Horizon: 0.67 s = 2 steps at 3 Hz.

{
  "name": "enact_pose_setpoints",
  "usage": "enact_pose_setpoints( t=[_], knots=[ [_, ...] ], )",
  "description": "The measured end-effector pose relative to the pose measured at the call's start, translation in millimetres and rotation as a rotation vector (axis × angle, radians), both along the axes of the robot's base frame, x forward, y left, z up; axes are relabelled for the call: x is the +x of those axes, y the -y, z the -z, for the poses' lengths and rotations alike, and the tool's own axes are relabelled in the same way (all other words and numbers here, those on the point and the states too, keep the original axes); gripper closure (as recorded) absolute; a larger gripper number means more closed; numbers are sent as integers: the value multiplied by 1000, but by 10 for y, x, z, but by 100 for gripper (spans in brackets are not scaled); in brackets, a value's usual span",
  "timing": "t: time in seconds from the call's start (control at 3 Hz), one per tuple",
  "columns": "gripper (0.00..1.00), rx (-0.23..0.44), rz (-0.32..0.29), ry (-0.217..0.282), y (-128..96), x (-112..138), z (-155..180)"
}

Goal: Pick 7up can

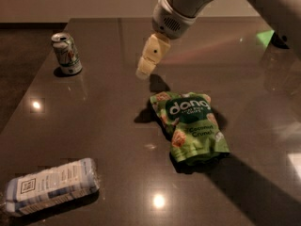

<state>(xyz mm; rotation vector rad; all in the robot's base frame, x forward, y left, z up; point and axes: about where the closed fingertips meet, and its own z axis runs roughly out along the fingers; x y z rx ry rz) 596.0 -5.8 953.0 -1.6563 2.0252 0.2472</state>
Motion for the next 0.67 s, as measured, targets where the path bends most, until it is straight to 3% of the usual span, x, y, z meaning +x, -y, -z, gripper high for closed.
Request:
enact_pose_setpoints(
  t=[0.33, 0.67],
  knots=[
    [0, 43, 75, -7, -380, 263, 133],
    [0, 83, 157, 33, -855, 554, 191]
  ],
)
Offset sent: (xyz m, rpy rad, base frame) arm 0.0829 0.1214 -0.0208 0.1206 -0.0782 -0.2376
